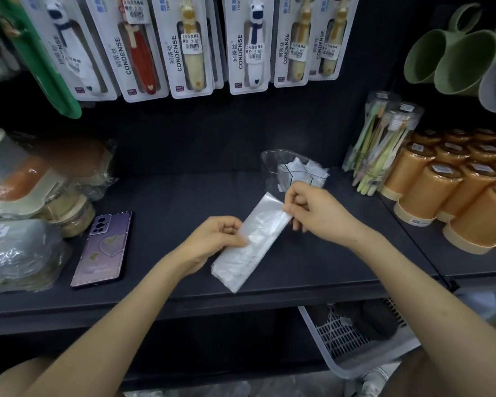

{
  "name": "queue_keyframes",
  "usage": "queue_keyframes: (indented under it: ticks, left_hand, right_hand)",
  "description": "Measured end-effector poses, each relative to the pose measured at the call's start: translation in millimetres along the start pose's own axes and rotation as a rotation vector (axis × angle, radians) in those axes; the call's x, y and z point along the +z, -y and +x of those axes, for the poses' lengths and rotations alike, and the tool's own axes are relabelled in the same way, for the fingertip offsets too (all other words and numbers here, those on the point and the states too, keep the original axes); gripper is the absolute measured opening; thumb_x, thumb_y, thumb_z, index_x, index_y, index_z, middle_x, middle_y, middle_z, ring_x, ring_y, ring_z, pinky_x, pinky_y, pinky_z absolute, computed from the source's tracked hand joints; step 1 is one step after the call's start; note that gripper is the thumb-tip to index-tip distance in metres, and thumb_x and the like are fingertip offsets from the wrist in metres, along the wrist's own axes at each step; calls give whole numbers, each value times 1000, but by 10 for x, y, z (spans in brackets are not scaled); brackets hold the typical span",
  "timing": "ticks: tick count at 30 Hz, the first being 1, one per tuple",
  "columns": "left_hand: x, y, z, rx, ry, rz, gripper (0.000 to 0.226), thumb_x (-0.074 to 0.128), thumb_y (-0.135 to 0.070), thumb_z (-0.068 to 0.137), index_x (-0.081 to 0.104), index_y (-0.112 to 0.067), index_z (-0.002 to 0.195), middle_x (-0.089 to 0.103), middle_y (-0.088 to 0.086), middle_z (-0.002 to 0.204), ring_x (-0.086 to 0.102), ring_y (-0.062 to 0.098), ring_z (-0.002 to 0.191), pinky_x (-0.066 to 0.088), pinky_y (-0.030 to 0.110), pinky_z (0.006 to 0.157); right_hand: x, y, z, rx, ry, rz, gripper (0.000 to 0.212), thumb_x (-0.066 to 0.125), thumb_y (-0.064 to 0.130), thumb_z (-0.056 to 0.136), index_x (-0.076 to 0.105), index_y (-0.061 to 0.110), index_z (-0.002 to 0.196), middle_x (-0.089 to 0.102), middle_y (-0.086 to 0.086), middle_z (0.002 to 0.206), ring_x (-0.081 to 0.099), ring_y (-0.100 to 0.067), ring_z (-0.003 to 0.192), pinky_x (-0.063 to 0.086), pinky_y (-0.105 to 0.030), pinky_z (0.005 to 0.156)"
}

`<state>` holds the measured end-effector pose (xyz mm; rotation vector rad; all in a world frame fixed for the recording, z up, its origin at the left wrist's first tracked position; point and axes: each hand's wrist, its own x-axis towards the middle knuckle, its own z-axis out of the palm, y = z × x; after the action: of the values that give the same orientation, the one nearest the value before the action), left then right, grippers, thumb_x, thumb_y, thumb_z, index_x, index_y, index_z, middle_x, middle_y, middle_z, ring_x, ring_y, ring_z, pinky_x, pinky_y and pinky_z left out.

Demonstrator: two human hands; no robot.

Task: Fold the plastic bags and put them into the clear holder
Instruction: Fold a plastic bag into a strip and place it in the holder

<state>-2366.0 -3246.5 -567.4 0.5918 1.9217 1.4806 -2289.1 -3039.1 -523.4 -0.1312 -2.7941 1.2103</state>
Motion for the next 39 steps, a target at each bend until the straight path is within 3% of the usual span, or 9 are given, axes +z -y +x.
queue_keyframes:
  ticks: [3, 7, 10, 21, 26, 29, 32, 36, 39]
  left_hand:
    - [70, 33, -32, -9, -76, -125, 6, 65, 2, 84, 64, -4, 85, 68, 6, 84, 65, 16, 78, 52, 26, 72]
    - [189, 50, -84, -52, -182, -337, 7, 62, 4, 85, 64, -2, 87, 69, 9, 82, 67, 20, 75, 56, 29, 68]
    - [295, 59, -122, -66, -238, -443, 7, 60, 5, 86, 64, 0, 89, 71, 10, 85, 70, 20, 75, 57, 28, 63]
    - [288, 85, -261, -36, -214, -389, 11, 60, -2, 89, 66, -3, 97, 72, 11, 95, 70, 24, 90, 58, 37, 79]
    - [307, 5, -243, -25, -235, -448, 10, 59, 1, 89, 65, -5, 92, 69, 9, 86, 68, 16, 76, 55, 25, 62]
    - [276, -71, -252, -1, -174, -565, 12, 60, -4, 84, 65, -4, 94, 71, 11, 92, 69, 23, 82, 59, 33, 70]
    - [198, -163, -301, -16, -61, -680, 28, 52, -19, 80, 65, -2, 99, 69, 19, 97, 67, 30, 83, 57, 40, 71]
    - [150, -291, -318, -122, -46, -497, 52, 50, -52, 79, 67, -4, 89, 70, 16, 85, 67, 25, 73, 55, 33, 62]
    - [144, -344, -312, -70, -8, -303, 20, 71, -30, 76, 71, -11, 78, 71, 7, 83, 67, 20, 77, 56, 29, 68]
  right_hand:
    - [72, 4, 11, 64, -84, 303, 5, 57, 16, 95, 54, 12, 96, 64, -2, 66, 61, -7, 55, 47, -22, 51]
    - [341, -42, -128, 271, -52, 658, 30, 66, 29, 88, 60, 10, 111, 72, -9, 84, 63, -16, 67, 49, -26, 54]
    - [559, -49, -271, 321, 53, 687, 24, 68, 24, 87, 68, 6, 104, 73, -11, 90, 63, -14, 69, 49, -24, 56]
    - [656, -1, -316, 323, -16, 727, 7, 61, 1, 88, 68, -1, 90, 69, -9, 74, 57, -13, 59, 40, -21, 45]
    - [630, 38, -317, 238, -105, 831, 21, 61, -2, 87, 67, 12, 102, 69, -6, 76, 56, -17, 63, 41, -22, 45]
    - [596, 93, -339, 135, -152, 860, 18, 61, -4, 87, 69, 13, 91, 70, -2, 79, 62, -15, 68, 46, -24, 51]
    - [537, 98, -348, 9, -172, 783, 27, 61, -10, 84, 70, 16, 85, 72, 4, 83, 66, -11, 80, 53, -26, 68]
    - [469, 80, -356, -145, -151, 657, 28, 57, -13, 86, 70, 11, 79, 67, 10, 77, 61, -5, 74, 50, -17, 65]
    - [443, 72, -360, -172, -142, 630, 28, 56, -15, 86, 70, 8, 80, 67, 3, 80, 62, -6, 73, 50, -17, 64]
